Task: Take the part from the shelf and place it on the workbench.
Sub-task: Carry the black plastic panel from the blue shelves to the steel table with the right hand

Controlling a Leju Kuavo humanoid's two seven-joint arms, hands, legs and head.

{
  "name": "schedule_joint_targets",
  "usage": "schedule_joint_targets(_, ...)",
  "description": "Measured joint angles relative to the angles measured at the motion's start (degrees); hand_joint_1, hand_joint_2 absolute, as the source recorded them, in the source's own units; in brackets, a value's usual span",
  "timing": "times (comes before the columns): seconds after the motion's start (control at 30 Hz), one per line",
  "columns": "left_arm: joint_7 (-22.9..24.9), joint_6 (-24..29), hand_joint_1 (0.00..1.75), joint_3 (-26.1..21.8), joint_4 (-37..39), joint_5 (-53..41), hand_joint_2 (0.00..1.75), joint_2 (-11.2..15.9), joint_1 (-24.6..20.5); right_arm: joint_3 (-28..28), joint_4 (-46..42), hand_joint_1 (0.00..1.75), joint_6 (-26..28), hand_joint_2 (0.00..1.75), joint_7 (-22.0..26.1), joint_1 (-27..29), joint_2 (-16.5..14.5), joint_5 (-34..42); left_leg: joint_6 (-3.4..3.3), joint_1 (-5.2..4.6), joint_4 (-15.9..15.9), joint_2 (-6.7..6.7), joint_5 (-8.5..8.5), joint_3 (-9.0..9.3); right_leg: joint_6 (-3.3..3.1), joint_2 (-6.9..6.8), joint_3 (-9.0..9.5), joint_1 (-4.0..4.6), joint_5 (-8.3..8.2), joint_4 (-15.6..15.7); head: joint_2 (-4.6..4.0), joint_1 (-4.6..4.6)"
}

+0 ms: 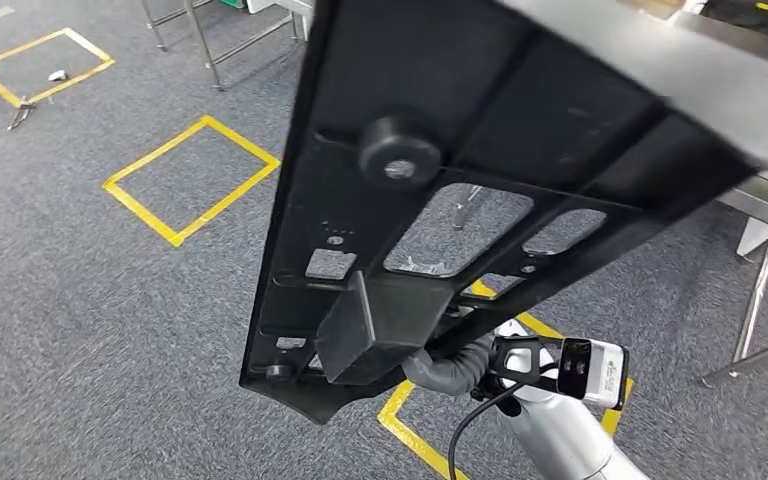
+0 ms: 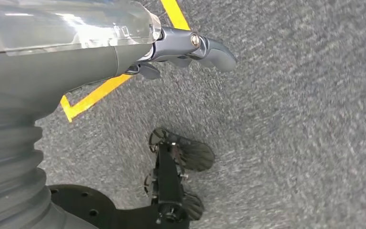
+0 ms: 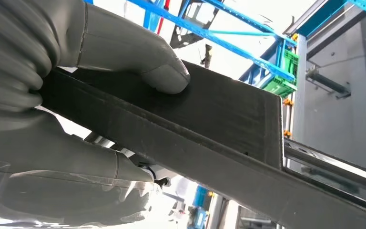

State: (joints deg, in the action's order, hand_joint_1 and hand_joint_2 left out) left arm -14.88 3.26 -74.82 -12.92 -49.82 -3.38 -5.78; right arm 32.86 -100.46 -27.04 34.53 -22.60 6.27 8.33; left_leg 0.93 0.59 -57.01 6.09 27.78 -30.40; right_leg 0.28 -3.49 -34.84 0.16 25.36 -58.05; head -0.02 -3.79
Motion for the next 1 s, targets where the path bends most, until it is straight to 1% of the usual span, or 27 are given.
schedule_joint_targets(0.03, 0.13, 0.13, 0.00, -0.06, 0.00, -0.05, 1.75, -0.10, -0.09, -0.06, -0.18, 1.75, -0.13, 1.75, 0.07, 0.05, 0.22, 0.36, 0.30, 0.06, 0.03, 0.44, 0.20, 0.13, -0.29, 0.77, 0.01, -0.15, -0.09, 0.12, 0.00, 0.01)
schedule_joint_targets(0.07, 0.25, 0.23, 0.00, -0.11, 0.00, -0.17, 1.75, -0.19, -0.21, -0.16, -0.28, 1.75, -0.21, 1.75, 0.15, 0.02, 0.51, 0.83, 0.59, 0.17, -0.34, -0.08, 0.66, 0.15, -0.59, 1.45, 0.07, -0.30, -0.19, 0.27, 0.00, 0.00)
schedule_joint_targets(0.1, 0.37, 0.28, 0.00, -0.14, 0.01, -0.37, 1.75, -0.28, -0.32, -0.26, -0.35, 1.75, -0.18, 1.75, 0.15, -0.13, 0.75, 1.42, 0.84, 0.33, -1.69, -1.27, 1.67, -0.29, -0.95, 2.07, 0.15, -0.51, -0.31, 0.43, 0.00, 0.00)
schedule_joint_targets(0.17, 0.47, 0.22, 0.00, -0.15, 0.02, -0.89, 1.75, -0.39, -0.32, -0.41, -0.44, 1.75, 0.12, 1.75, -0.31, -0.66, 1.07, 2.95, 1.21, 0.59, -8.13, -4.39, 5.22, -3.08, -1.45, 3.33, 0.21, -0.74, -0.44, 0.56, 0.00, 0.00)
schedule_joint_targets(0.2, 0.51, 0.15, 0.00, -0.15, 0.02, -1.09, 1.75, -0.43, -0.24, -0.42, -0.46, 1.75, 0.38, 1.75, -0.72, -0.88, 1.16, 3.65, 1.33, 0.64, -12.34, -5.18, 7.01, -5.10, -1.59, 4.04, 0.19, -0.73, -0.45, 0.54, 0.00, -0.01)
schedule_joint_targets(0.23, 0.52, 0.07, 0.00, -0.15, 0.02, -1.27, 1.75, -0.45, -0.15, -0.42, -0.49, 1.75, 0.70, 1.75, -1.19, -1.01, 1.28, 4.21, 1.43, 0.65, -15.66, -5.47, 8.00, -6.82, -1.62, 4.83, 0.19, -0.70, -0.46, 0.51, 0.00, 0.00)
schedule_joint_targets(0.27, 0.52, -0.04, 0.00, -0.15, 0.02, -1.46, 1.75, -0.45, -0.10, -0.42, -0.55, 1.75, 1.06, 1.75, -1.61, -1.07, 1.43, 4.60, 1.47, 0.65, -17.06, -5.58, 7.81, -7.72, -1.62, 5.65, 0.21, -0.67, -0.46, 0.46, 0.00, 0.00)
schedule_joint_targets(0.3, 0.49, -0.19, 0.00, -0.14, 0.02, -1.67, 1.75, -0.45, -0.10, -0.42, -0.68, 1.75, 1.48, 1.75, -2.03, -1.08, 1.59, 4.87, 1.45, 0.67, -16.11, -5.66, 6.45, -7.58, -1.59, 6.44, 0.24, -0.68, -0.44, 0.37, 0.00, 0.00)
schedule_joint_targets(0.33, 0.45, -0.36, 0.00, -0.11, 0.02, -1.95, 1.75, -0.45, -0.14, -0.43, -0.89, 1.75, 1.88, 1.75, -2.34, -1.09, 1.76, 5.11, 1.35, 0.71, -13.00, -5.98, 4.22, -6.42, -1.50, 7.22, 0.27, -0.70, -0.39, 0.22, 0.00, 0.00)
schedule_joint_targets(0.37, 0.39, -0.53, 0.00, -0.03, 0.02, -2.21, 1.75, -0.45, -0.16, -0.46, -1.17, 1.75, 2.28, 1.75, -2.51, -1.10, 1.94, 5.35, 1.18, 0.82, -8.90, -6.94, 2.06, -4.77, -1.34, 7.95, 0.25, -0.76, -0.31, 0.02, 0.00, 0.00)
schedule_joint_targets(0.4, 0.34, -0.68, 0.00, 0.09, 0.02, -2.45, 1.75, -0.45, -0.18, -0.51, -1.49, 1.75, 2.64, 1.75, -2.59, -1.14, 2.15, 5.59, 1.00, 0.92, -5.17, -8.08, 0.61, -3.24, -1.07, 8.62, 0.11, -0.73, -0.23, -0.28, 0.00, 0.00)
schedule_joint_targets(0.43, 0.31, -0.80, 0.00, 0.22, 0.02, -2.67, 1.75, -0.46, -0.20, -0.60, -1.79, 1.75, 2.91, 1.75, -2.61, -1.17, 2.37, 5.81, 0.78, 0.96, -2.67, -9.06, -0.17, -2.17, -0.71, 9.23, -0.10, -0.74, -0.22, -0.47, 0.00, 0.00)
schedule_joint_targets(0.47, 0.29, -0.90, 0.00, 0.36, 0.02, -2.80, 1.75, -0.46, -0.22, -0.72, -2.05, 1.75, 3.10, 1.75, -2.62, -1.17, 2.63, 5.98, 0.51, 0.91, -1.59, -9.68, -0.21, -1.71, -0.30, 9.80, -0.34, -0.78, -0.29, -0.54, 0.00, 0.00)
schedule_joint_targets(0.53, 0.28, -1.04, 0.00, 0.56, 0.03, -2.92, 1.75, -0.57, -0.37, -1.05, -2.48, 1.75, 3.25, 1.75, -2.65, -1.14, 3.24, 6.16, -0.16, 0.79, -1.38, -9.03, -0.26, -1.60, 0.55, 10.84, -0.68, -0.82, -0.59, -0.37, 0.00, 0.00)
schedule_joint_targets(0.57, 0.27, -1.10, 0.00, 0.63, 0.03, -2.93, 1.75, -0.65, -0.47, -1.24, -2.68, 1.75, 3.26, 1.75, -2.64, -1.12, 3.56, 6.19, -0.59, 0.84, -1.15, -8.45, -0.45, -1.52, 0.88, 10.44, -0.83, -0.80, -0.47, -0.55, 0.00, 0.01)
schedule_joint_targets(0.6, 0.26, -1.16, 0.00, 0.67, 0.03, -2.94, 1.75, -0.73, -0.54, -1.39, -2.86, 1.75, 3.29, 1.75, -2.64, -1.17, 3.85, 6.20, -1.06, 0.92, -0.87, -7.80, -0.65, -1.43, 1.16, 9.27, -1.31, -0.72, 0.21, -1.53, 0.00, 0.01)
schedule_joint_targets(0.63, 0.26, -1.20, 0.00, 0.68, 0.03, -2.96, 1.75, -0.81, -0.56, -1.50, -3.01, 1.75, 3.34, 1.75, -2.63, -1.24, 4.06, 6.23, -1.47, 0.98, -0.60, -7.09, -0.80, -1.37, 1.41, 7.64, -2.34, -0.66, 1.54, -3.70, 0.00, 0.01)
schedule_joint_targets(0.67, 0.26, -1.21, 0.00, 0.68, 0.02, -2.98, 1.75, -0.80, -0.51, -1.56, -3.10, 1.75, 3.40, 1.75, -2.62, -1.28, 4.20, 6.27, -1.74, 0.86, -0.51, -6.39, -0.85, -1.34, 1.58, 5.77, -3.89, -0.68, 3.33, -7.00, 0.00, 0.01)
schedule_joint_targets(0.7, 0.26, -1.21, 0.00, 0.69, 0.02, -3.03, 1.75, -0.80, -0.42, -1.58, -3.15, 1.75, 3.51, 1.75, -2.62, -1.27, 4.30, 6.33, -1.92, 0.73, -0.51, -5.67, -0.82, -1.37, 1.75, 4.64, -5.78, -0.74, 5.20, -10.95, 0.00, 0.01)
schedule_joint_targets(0.73, 0.26, -1.20, 0.00, 0.69, 0.02, -3.07, 1.75, -0.80, -0.35, -1.61, -3.16, 1.75, 3.61, 1.75, -2.60, -1.17, 4.43, 6.46, -1.96, 0.62, -0.52, -4.94, -0.78, -1.39, 1.91, 4.12, -7.48, -0.84, 6.49, -14.43, 0.00, 0.01)
schedule_joint_targets(0.77, 0.26, -1.19, 0.00, 0.69, 0.02, -3.11, 1.75, -0.80, -0.33, -1.65, -3.17, 1.75, 3.71, 1.75, -2.56, -1.04, 4.61, 6.65, -1.98, 0.55, -0.54, -4.20, -0.71, -1.38, 2.00, 3.88, -8.36, -0.93, 6.77, -16.26, 0.00, 0.01)
schedule_joint_targets(0.8, 0.25, -1.18, 0.00, 0.70, 0.02, -3.16, 1.75, -0.80, -0.36, -1.72, -3.22, 1.75, 3.77, 1.75, -2.50, -0.96, 4.86, 6.92, -1.95, 0.52, -0.56, -3.50, -0.64, -1.34, 2.03, 3.69, -8.12, -0.98, 6.02, -15.93, 0.00, 0.01)
schedule_joint_targets(0.83, 0.22, -1.17, 0.00, 0.70, 0.02, -3.17, 1.75, -0.80, -0.40, -1.83, -3.30, 1.75, 3.78, 1.75, -2.43, -0.92, 5.17, 7.22, -1.87, 0.51, -0.57, -2.88, -0.54, -1.24, 1.97, 3.35, -6.75, -0.98, 4.44, -13.43, 0.00, 0.01)
schedule_joint_targets(0.9, 0.15, -1.10, 0.00, 0.72, 0.02, -3.20, 1.75, -0.80, -0.48, -2.20, -3.67, 1.75, 3.70, 1.75, -2.16, -0.91, 5.81, 7.92, -1.47, 0.33, -0.63, -1.83, -0.22, -0.91, 1.46, 1.21, -2.27, -0.65, 1.16, -5.28, 0.00, 0.01)
schedule_joint_targets(0.93, 0.17, -0.99, 0.00, 0.73, 0.02, -3.24, 1.75, -0.80, -0.49, -2.45, -3.93, 1.75, 3.66, 1.75, -1.98, -0.89, 6.08, 8.26, -1.20, 0.19, -0.66, -1.38, -0.05, -0.76, 1.07, 0.32, -0.71, -0.40, 0.32, -2.29, 0.00, 0.01)
schedule_joint_targets(0.97, 0.23, -0.86, 0.00, 0.74, 0.02, -3.29, 1.75, -0.79, -0.51, -2.72, -4.23, 1.75, 3.62, 1.75, -1.78, -0.85, 6.36, 8.57, -0.90, 0.04, -0.67, -0.90, 0.12, -0.61, 0.69, -0.24, 0.11, -0.16, 0.04, -0.58, 0.00, 0.01)
schedule_joint_targets(1.0, 0.33, -0.73, 0.00, 0.75, 0.02, -3.35, 1.75, -0.77, -0.54, -2.98, -4.51, 1.75, 3.61, 1.75, -1.61, -0.74, 6.62, 8.81, -0.59, -0.10, -0.63, -0.39, 0.24, -0.48, 0.36, -0.03, 0.11, 0.07, 0.19, -0.24, 0.00, 0.01)
